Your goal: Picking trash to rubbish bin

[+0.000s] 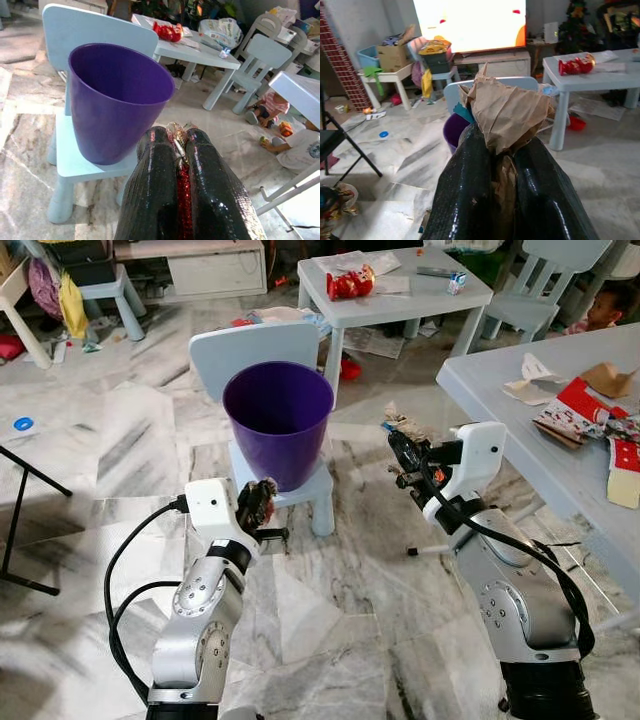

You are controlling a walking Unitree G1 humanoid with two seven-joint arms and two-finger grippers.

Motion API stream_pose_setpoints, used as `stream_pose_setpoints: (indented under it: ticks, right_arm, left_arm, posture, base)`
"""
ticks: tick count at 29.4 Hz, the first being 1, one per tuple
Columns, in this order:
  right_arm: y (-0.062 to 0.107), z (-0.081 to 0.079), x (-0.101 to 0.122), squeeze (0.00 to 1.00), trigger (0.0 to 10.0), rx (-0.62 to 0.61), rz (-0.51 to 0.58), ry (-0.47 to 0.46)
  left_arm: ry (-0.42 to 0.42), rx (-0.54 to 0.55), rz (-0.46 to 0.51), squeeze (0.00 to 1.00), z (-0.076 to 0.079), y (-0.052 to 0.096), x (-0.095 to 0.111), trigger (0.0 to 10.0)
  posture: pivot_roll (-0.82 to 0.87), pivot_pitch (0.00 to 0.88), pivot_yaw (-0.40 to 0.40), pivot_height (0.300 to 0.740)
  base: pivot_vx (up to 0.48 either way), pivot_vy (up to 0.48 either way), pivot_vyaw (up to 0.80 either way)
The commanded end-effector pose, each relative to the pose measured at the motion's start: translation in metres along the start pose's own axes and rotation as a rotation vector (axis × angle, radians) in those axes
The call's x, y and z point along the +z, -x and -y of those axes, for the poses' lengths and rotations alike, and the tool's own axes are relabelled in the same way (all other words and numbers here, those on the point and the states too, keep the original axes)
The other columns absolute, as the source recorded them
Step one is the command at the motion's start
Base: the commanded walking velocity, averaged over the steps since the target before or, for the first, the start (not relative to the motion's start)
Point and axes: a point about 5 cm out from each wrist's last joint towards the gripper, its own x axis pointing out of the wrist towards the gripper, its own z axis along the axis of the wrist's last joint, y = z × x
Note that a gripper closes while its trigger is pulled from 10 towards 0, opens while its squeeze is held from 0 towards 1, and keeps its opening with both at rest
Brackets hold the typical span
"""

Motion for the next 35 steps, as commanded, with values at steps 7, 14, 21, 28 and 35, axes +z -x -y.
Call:
stream_pose_setpoints:
  ticks: [7,14,21,28,35]
  right_arm:
    - [0.0007,0.0012,0.0033,0.00,10.0,0.005,0.013,0.019]
    - [0.0012,0.0005,0.0024,0.00,10.0,0.009,0.010,0.019]
    - [0.0013,-0.0006,0.0021,0.00,10.0,0.020,0.009,0.025]
    - [0.0021,-0.0033,0.0010,0.00,10.0,0.040,0.007,0.030]
    - [0.0022,-0.0030,0.0011,0.00,10.0,0.040,0.007,0.027]
  left_arm:
    - [0.005,0.000,-0.013,0.00,0.0005,0.0014,-0.0045,0.0]
    - [0.006,0.001,-0.014,0.00,0.0006,0.0016,-0.0047,0.0]
    - [0.009,0.002,-0.014,0.00,0.0004,0.0015,-0.0054,0.0]
    - [0.009,0.003,-0.020,0.00,0.0007,0.0009,-0.0067,0.0]
    - [0.008,0.006,-0.023,0.00,0.0007,0.0007,-0.0076,0.0]
  posture:
    - [0.03,0.123,-0.064,0.740]
    - [0.03,0.127,-0.065,0.740]
    - [0.03,0.128,-0.066,0.740]
    - [0.03,0.126,-0.067,0.740]
    - [0.02,0.126,-0.070,0.740]
  base:
    - [0.480,0.000,0.00]
    - [0.480,0.000,0.00]
    - [0.480,0.000,0.00]
    - [0.480,0.000,0.21]
    - [0.461,0.000,0.35]
